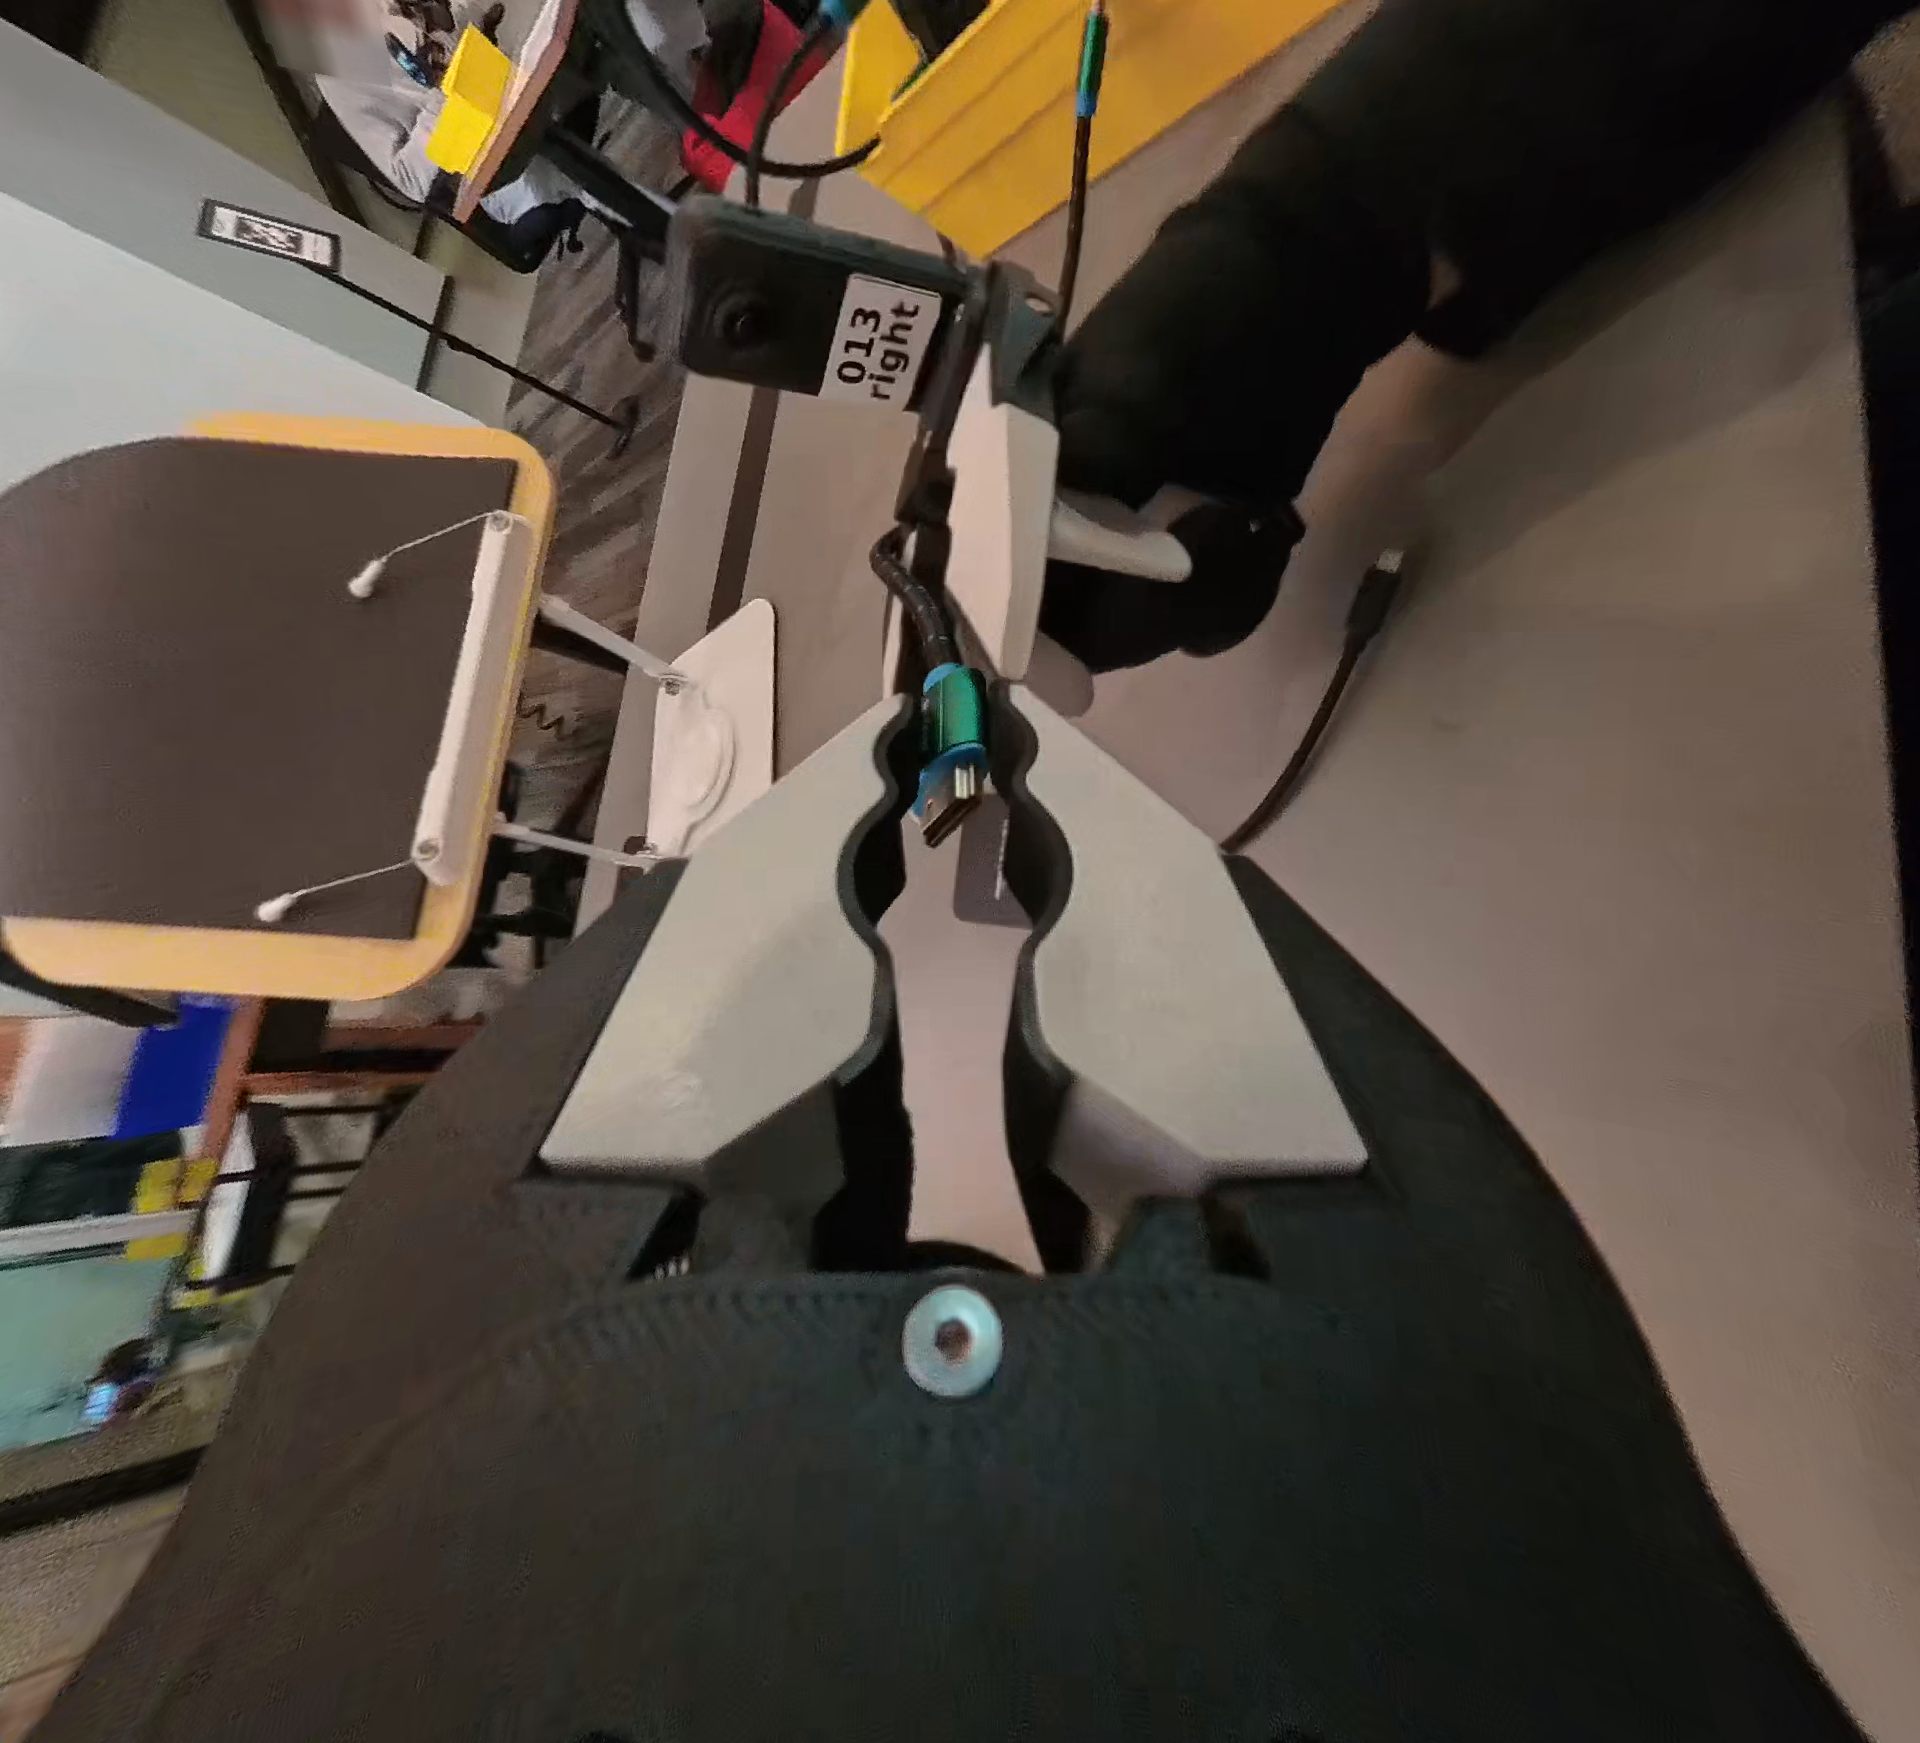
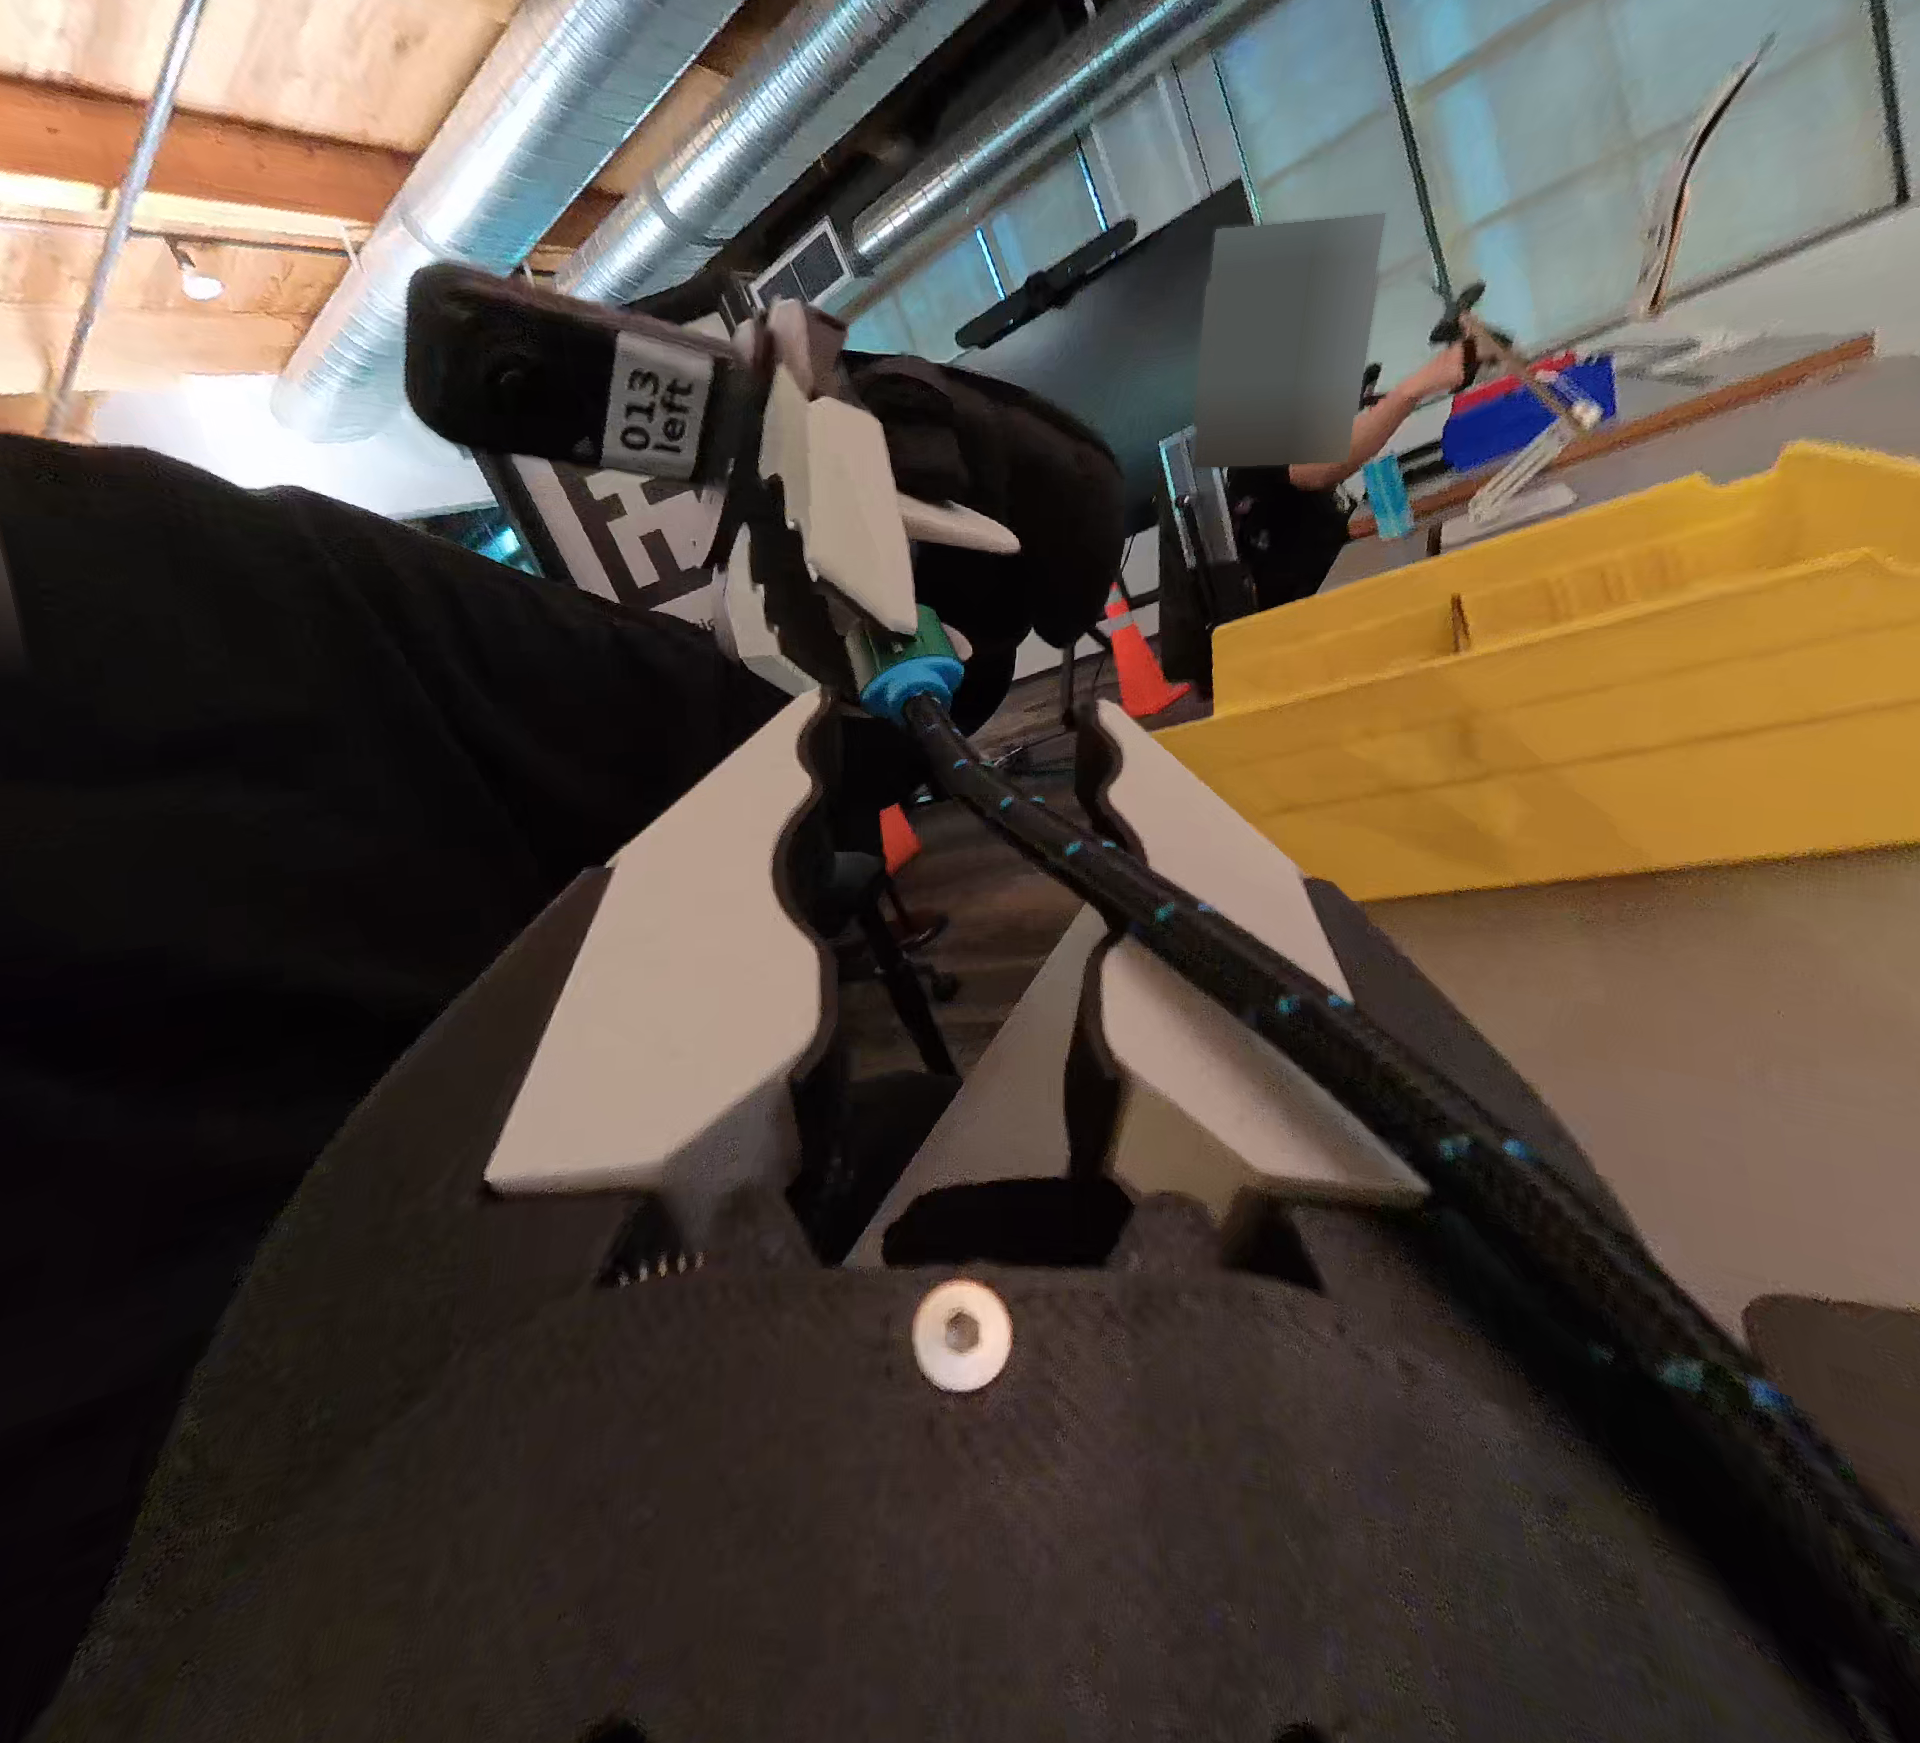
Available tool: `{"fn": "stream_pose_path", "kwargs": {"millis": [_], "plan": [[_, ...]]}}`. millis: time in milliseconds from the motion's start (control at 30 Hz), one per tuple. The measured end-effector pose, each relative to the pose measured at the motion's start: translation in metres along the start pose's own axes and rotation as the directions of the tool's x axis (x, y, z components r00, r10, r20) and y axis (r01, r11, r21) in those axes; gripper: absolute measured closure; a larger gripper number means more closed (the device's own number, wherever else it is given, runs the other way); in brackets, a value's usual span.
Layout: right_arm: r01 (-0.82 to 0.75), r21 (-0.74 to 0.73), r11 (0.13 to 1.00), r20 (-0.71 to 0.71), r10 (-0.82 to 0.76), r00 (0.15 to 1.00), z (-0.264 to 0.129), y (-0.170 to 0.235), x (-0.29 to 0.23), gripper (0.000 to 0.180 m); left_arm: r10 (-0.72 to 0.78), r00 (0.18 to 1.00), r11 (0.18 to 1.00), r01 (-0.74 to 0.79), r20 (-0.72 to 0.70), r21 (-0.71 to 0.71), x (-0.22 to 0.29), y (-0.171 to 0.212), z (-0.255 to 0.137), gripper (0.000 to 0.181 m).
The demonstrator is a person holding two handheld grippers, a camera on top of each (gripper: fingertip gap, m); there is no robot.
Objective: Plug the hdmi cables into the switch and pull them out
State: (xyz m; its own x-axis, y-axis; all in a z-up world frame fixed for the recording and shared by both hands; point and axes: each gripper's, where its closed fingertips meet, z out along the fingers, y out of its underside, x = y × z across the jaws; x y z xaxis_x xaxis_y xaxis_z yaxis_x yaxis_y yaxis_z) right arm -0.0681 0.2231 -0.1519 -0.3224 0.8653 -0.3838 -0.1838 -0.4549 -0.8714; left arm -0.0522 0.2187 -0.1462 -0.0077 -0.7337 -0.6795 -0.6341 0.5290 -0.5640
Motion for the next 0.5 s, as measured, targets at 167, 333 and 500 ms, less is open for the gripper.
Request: {"fn": "stream_pose_path", "kwargs": {"millis": [167, 333, 500], "plan": [[0.056, -0.009, 0.998, 0.066, -0.055, 0.996, 0.004, -0.004, -0.012, 0.142, -0.133, 0.986, 0.987, 0.140, -0.100, 0.073, 0.000, -0.006, -0.008, 0.170], [0.118, -0.024, 0.993, 0.076, -0.116, 0.990, 0.008, -0.009, -0.016, 0.154, -0.312, 0.920, 0.923, 0.353, -0.237, 0.154, -0.003, -0.013, -0.016, 0.169], [0.149, -0.074, 0.986, 0.061, -0.144, 0.988, 0.011, -0.013, -0.017, 0.158, -0.415, 0.863, 0.854, 0.479, -0.289, 0.204, -0.007, -0.017, -0.022, 0.171]]}}
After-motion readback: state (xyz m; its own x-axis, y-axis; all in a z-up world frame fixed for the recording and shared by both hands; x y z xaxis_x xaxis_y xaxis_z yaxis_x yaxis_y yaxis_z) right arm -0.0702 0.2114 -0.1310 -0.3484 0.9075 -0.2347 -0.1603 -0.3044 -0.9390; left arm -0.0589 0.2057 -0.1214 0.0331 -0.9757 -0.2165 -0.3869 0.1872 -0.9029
